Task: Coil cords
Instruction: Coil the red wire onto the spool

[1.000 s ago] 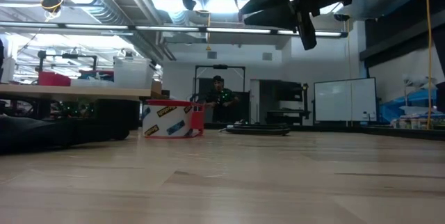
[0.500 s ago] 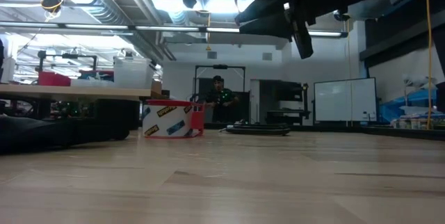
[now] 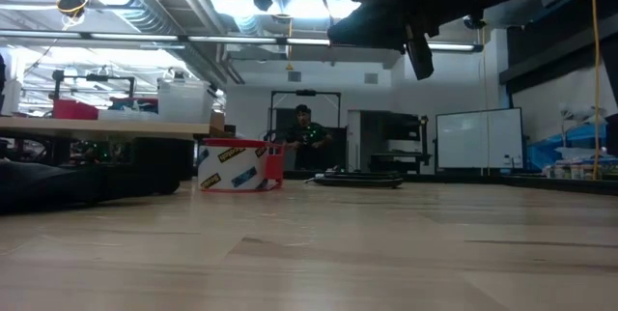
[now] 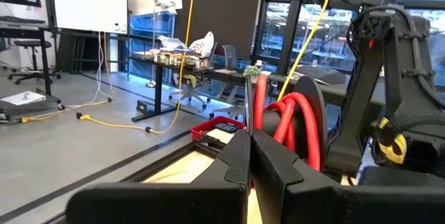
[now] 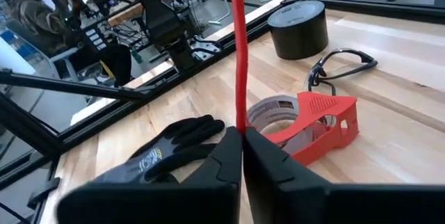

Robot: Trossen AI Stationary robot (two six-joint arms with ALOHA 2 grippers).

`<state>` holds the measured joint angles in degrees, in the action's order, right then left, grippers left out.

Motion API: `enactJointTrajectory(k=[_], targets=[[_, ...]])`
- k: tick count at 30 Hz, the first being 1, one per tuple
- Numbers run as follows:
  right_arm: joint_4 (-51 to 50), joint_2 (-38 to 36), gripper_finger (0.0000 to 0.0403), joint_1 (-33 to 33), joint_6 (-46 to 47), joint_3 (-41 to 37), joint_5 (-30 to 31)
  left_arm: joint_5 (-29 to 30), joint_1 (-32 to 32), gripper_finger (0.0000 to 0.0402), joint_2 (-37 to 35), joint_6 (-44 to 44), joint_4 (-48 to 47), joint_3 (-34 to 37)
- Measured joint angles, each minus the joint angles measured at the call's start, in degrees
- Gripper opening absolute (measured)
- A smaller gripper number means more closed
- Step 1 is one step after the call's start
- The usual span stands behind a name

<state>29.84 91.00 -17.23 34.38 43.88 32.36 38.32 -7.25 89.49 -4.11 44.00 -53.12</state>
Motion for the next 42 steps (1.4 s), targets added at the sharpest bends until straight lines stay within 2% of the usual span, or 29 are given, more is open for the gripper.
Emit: enactJointTrajectory(k=[4, 11, 17, 25, 31, 36, 42], targets=[[-0.72, 0.0, 0.0011, 0.0, -0.16, 0.0, 0.0, 0.01, -0.87, 0.0, 0.0, -0.01, -0.18, 0.0], [-8.72, -0.36, 0.0004, 0.0, 0.01, 0.0, 1.06, 0.03, -2.29, 0.0, 0.0, 1.18, -1.51, 0.02], [-18.3, -4.21, 0.0004, 0.0, -0.16, 0.0, 4.89, 2.71, -2.92, 0.0, 0.0, -0.27, -6.04, 0.04], [-30.71, -10.42, 0.0002, 0.0, -0.4, 0.0, 11.32, 2.71, -3.09, 0.0, 0.02, -3.59, -11.32, 0.07], [-34.81, -12.54, 0.0002, 0.0, -0.4, 0.0, 13.64, 2.39, -3.99, 0.0, 0.0, -4.07, -12.17, 0.07], [-34.37, -12.7, 0.0005, 0.02, -0.39, 0.0, 11.97, 2.39, -4.02, 0.0, 0.0, -3.66, -12.11, 0.04], [-33.8, -12.7, 0.0022, 0.02, -0.14, 0.0, 2.58, 2.41, -3.26, 0.0, 0.0, -2.94, -11.84, 0.04]])
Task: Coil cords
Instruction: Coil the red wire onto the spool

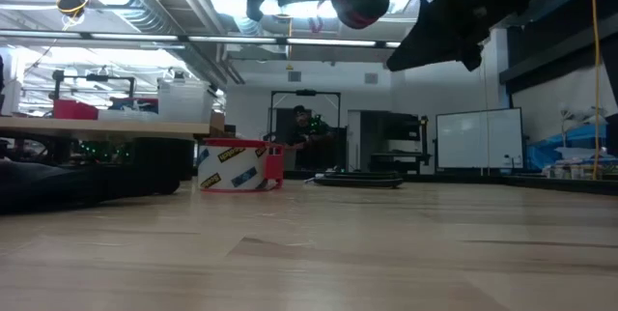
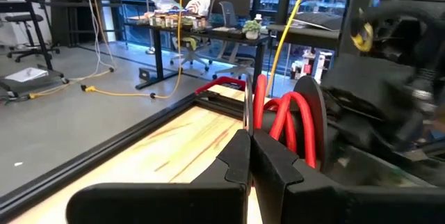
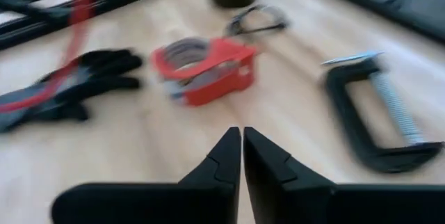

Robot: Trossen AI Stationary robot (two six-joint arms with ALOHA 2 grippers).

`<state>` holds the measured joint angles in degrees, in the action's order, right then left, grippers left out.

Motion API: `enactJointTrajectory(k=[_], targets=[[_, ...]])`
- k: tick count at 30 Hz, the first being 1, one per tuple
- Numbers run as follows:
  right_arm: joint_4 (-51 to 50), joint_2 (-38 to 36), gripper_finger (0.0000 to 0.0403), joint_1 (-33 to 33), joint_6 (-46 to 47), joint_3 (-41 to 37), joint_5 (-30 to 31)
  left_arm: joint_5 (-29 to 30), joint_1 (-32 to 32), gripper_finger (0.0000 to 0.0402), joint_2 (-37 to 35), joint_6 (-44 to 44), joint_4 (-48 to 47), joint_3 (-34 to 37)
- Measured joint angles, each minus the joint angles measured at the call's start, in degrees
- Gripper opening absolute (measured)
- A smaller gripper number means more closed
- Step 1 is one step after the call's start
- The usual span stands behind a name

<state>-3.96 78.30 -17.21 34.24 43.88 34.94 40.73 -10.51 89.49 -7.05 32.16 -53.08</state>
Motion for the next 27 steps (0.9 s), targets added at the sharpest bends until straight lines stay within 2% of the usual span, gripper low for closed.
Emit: enactJointTrajectory(k=[4, 7, 13, 16, 19, 27], targets=[[1.73, 0.0, 0.0047, 0.0, -0.02, 0.0, -9.45, 0.05, 0.57, 0.0, 0.0, 0.0, 0.04, 0.0], [2.86, 0.0, 0.0078, -0.02, -0.02, 0.0, -13.37, 0.06, 0.87, 0.0, 0.0, 0.0, 0.12, 0.0], [4.89, 0.02, 0.0147, -0.01, 0.05, 0.0, -11.64, 0.17, 1.25, 0.0, 0.0, 0.0, 0.76, 0.0], [8.34, 0.65, 0.017, -0.01, 3.68, 0.0, -9.21, 0.39, 1.64, 0.0, 0.0, 0.03, 2.63, -0.01], [12.6, 2.13, 0.0182, 0.0, 7.12, 0.0, -7.68, 0.4, 2.51, 0.0, 0.0, 0.03, 5.06, -0.02], [23.65, 7.41, 0.0182, 0.0, 7.53, -0.02, -7.46, 0.54, 4.36, 0.0, 0.0, 0.41, 6.37, -0.04]])
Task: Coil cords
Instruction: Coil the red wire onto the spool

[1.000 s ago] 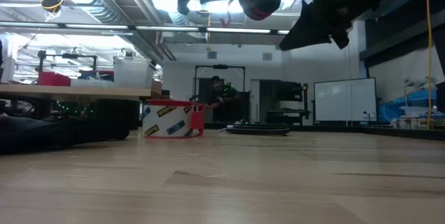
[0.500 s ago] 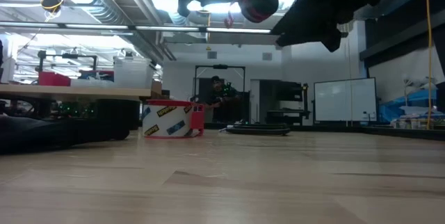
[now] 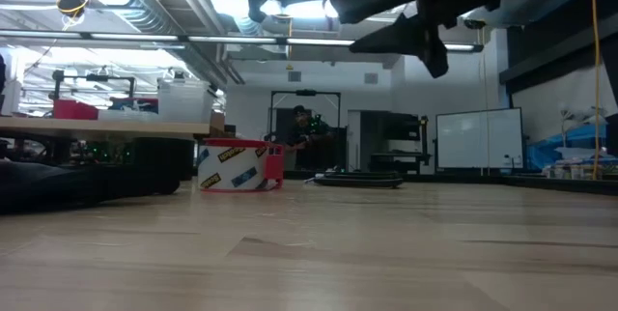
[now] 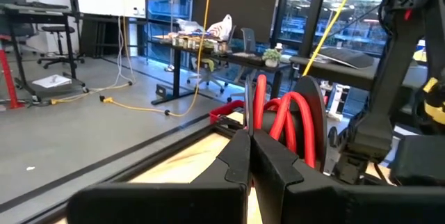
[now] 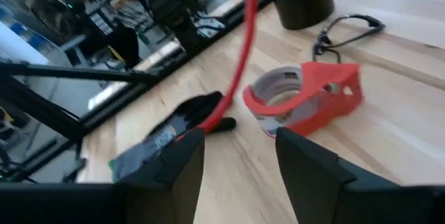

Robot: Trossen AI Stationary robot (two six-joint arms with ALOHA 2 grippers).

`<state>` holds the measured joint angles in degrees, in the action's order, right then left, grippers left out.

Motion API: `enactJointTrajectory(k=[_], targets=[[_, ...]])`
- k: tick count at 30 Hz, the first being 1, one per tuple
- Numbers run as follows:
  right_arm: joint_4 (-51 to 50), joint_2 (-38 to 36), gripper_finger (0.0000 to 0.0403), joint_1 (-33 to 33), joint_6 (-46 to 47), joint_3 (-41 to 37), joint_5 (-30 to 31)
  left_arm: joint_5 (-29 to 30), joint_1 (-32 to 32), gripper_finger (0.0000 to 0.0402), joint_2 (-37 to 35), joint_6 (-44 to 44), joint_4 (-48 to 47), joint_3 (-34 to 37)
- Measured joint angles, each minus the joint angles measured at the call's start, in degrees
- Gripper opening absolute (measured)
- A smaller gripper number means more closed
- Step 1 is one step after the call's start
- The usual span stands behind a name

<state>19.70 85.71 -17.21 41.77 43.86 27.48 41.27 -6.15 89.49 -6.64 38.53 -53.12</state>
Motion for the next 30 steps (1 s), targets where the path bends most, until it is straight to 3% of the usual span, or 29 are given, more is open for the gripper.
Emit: enactJointTrajectory(k=[8, 23, 30], targets=[[8.5, 3.41, 0.0182, 0.0, -0.02, 0.0, 0.4, -0.15, -0.07, 0.0, 0.0, 0.03, -0.03, 0.0], [11.21, 6.34, 0.0181, 0.88, 1.49, 0.0, -0.06, -0.13, -0.28, 0.0, 0.0, 0.03, 0.1, 0.0], [11.54, 6.34, 0.0121, 0.87, 1.29, 0.0, -0.06, -0.15, -0.28, 0.0, 0.0, 0.03, 0.1, 0.0]])
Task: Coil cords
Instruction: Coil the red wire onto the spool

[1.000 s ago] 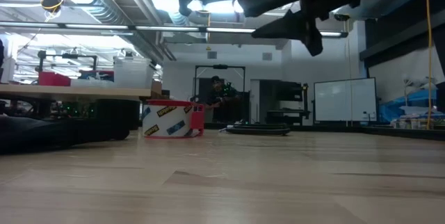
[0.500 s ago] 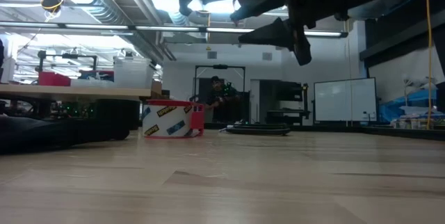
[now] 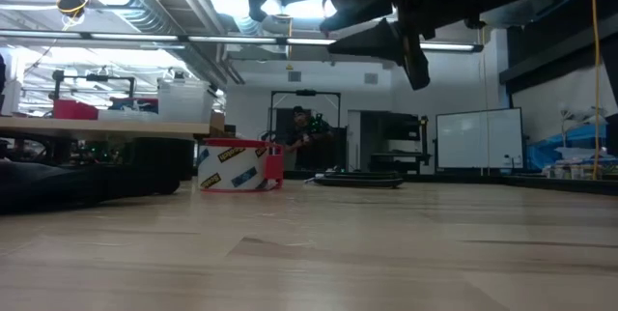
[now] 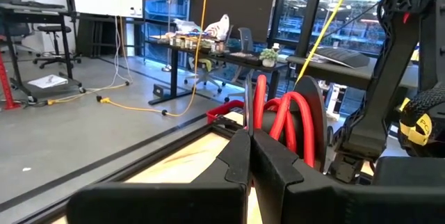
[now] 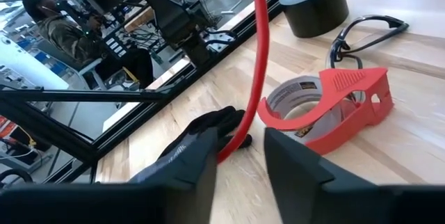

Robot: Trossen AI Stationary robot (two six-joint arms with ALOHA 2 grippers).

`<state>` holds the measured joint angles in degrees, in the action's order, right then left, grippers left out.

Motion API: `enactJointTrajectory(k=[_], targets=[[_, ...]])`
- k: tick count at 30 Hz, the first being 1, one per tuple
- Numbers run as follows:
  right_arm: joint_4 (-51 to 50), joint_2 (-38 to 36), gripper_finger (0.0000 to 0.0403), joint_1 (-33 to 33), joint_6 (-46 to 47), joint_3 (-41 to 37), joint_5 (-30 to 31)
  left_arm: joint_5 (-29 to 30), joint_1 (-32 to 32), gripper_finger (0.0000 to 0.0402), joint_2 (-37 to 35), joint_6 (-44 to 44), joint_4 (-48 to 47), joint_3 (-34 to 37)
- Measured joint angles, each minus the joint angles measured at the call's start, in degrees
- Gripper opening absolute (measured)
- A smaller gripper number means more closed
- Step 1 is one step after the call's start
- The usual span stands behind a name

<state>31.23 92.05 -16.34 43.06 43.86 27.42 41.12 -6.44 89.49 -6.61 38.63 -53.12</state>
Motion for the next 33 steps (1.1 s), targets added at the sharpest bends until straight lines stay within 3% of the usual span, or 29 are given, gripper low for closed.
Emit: enactJointTrajectory(k=[10, 20, 33], targets=[[0.25, 0.0, 0.001, 0.0, -1.43, 0.0, 0.0, 0.0, 0.0, 0.0, 0.0, 0.0, -0.02, 0.0], [-0.72, -0.02, 0.0012, -0.02, -3.03, 0.0, 0.0, 0.0, -0.02, 0.0, 0.0, 0.0, -0.24, 0.0], [-11.51, -0.04, 0.0004, 1.15, -3.1, 0.0, -0.02, -0.01, -2.03, 0.0, -0.02, -0.24, -4.31, 0.0]])
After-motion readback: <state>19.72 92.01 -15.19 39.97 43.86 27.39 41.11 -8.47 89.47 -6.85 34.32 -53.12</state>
